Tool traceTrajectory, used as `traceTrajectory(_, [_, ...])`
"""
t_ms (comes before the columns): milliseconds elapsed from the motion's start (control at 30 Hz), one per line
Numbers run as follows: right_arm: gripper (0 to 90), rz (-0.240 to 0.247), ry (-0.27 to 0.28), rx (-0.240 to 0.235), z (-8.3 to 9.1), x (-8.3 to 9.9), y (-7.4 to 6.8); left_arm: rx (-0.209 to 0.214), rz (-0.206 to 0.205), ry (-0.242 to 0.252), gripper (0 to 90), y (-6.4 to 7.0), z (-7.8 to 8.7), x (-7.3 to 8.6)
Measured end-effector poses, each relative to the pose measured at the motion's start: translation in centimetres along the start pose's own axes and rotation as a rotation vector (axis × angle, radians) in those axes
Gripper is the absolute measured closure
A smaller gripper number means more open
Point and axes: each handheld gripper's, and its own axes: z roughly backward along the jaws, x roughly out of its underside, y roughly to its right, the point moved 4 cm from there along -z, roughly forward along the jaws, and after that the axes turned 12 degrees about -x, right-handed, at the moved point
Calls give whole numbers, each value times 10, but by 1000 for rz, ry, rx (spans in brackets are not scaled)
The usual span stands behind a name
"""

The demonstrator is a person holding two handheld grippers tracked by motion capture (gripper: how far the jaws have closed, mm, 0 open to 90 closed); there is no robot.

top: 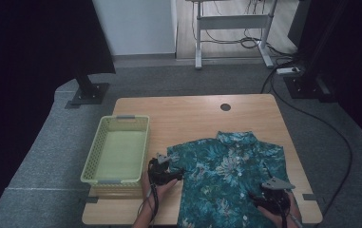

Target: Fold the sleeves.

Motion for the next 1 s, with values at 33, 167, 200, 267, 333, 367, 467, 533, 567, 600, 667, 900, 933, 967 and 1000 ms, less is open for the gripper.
traceTrajectory(33, [409,0,1,0,0,0,0,-1,2,3,253,0,-1,0])
traceTrajectory(167, [409,0,2,0,0,0,0,-2,5,1,254,-1,-2,-2])
traceTrajectory(200, [409,0,3,1,0,0,0,-1,7,1,254,-1,-3,-2])
traceTrajectory(267, [409,0,3,1,0,0,0,-2,6,1,253,-1,-4,-3])
traceTrajectory(333, [409,0,3,1,0,0,0,-2,10,2,253,-2,-5,-4])
traceTrajectory(367, [409,0,3,1,0,0,0,-1,13,4,254,-2,-5,-4])
traceTrajectory(467, [408,0,3,1,0,0,0,5,24,12,259,-4,-7,-6])
traceTrajectory(533, [409,0,3,1,0,0,0,9,32,20,268,-5,-9,-7])
traceTrajectory(567, [409,0,3,1,0,0,0,13,36,24,269,-5,-10,-7])
traceTrajectory(600, [408,0,3,2,0,0,0,18,42,26,269,-6,-10,-8])
traceTrajectory(667, [409,-1,3,3,0,0,0,29,57,30,270,-7,-12,-9])
traceTrajectory(900, [408,-3,5,6,0,0,-1,10,66,40,360,-8,-16,-13])
traceTrajectory(933, [408,-2,5,6,0,0,0,9,64,42,372,-8,-17,-13])
traceTrajectory(967, [408,-3,6,6,0,0,-1,5,60,44,382,-8,-17,-13])
traceTrajectory(1000, [408,-3,6,7,0,0,-1,0,51,48,394,-8,-17,-13])
